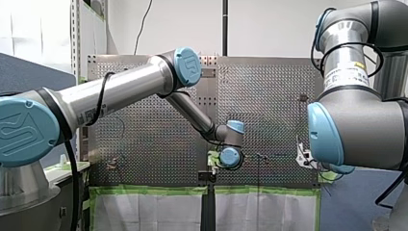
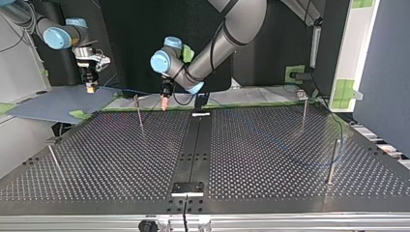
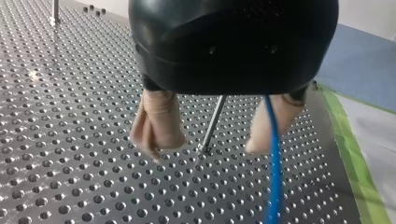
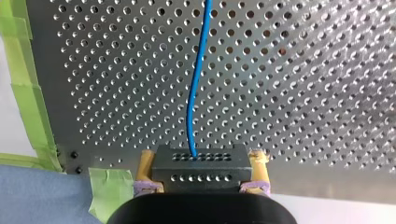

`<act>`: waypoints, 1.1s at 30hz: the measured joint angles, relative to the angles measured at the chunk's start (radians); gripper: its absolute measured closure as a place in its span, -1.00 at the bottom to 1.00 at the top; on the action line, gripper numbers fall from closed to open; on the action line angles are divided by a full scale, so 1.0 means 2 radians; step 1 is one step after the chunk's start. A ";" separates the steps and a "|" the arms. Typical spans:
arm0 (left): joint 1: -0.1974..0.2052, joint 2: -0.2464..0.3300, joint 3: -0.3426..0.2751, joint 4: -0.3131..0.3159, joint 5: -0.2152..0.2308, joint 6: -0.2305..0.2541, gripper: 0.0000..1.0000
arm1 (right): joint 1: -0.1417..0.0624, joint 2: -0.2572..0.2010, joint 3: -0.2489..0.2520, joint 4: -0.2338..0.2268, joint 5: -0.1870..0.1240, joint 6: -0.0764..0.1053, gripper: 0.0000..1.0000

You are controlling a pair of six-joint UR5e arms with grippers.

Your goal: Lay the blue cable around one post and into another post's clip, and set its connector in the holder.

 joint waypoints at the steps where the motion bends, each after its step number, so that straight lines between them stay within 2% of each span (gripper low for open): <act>1: 0.000 0.000 -0.002 0.003 0.000 0.000 -0.17 | -0.001 0.000 0.000 0.000 0.002 0.002 1.00; 2: 0.000 0.000 -0.005 0.005 0.000 0.000 0.22 | -0.002 0.000 0.000 0.000 0.003 0.004 1.00; 3: 0.000 0.000 -0.006 0.008 -0.001 0.001 0.22 | -0.003 0.000 0.000 0.000 0.004 0.005 1.00; 4: 0.000 0.000 -0.009 0.012 -0.002 0.001 0.65 | -0.004 0.000 0.000 0.000 0.005 0.006 1.00; 5: 0.000 0.000 -0.012 0.015 -0.003 0.001 0.90 | -0.004 0.000 0.000 0.000 0.005 0.006 1.00; 6: 0.000 0.000 -0.015 0.019 -0.003 0.002 0.90 | -0.005 0.000 0.000 0.000 0.005 0.007 1.00; 7: 0.000 0.000 -0.018 0.024 -0.004 0.002 1.00 | -0.005 0.000 0.000 0.000 0.005 0.007 1.00; 12: 0.001 0.000 -0.025 0.046 0.003 0.005 1.00 | -0.007 0.000 -0.001 -0.001 0.008 0.008 1.00; 16: 0.001 0.000 -0.026 0.063 0.014 0.005 1.00 | -0.010 0.000 -0.003 -0.001 0.017 0.010 1.00; 21: 0.001 0.000 -0.029 0.069 0.016 0.007 1.00 | -0.011 0.001 -0.006 -0.001 0.023 0.010 1.00; 33: 0.002 0.000 -0.067 0.103 0.021 0.004 1.00 | -0.011 0.001 -0.006 -0.002 0.026 0.010 1.00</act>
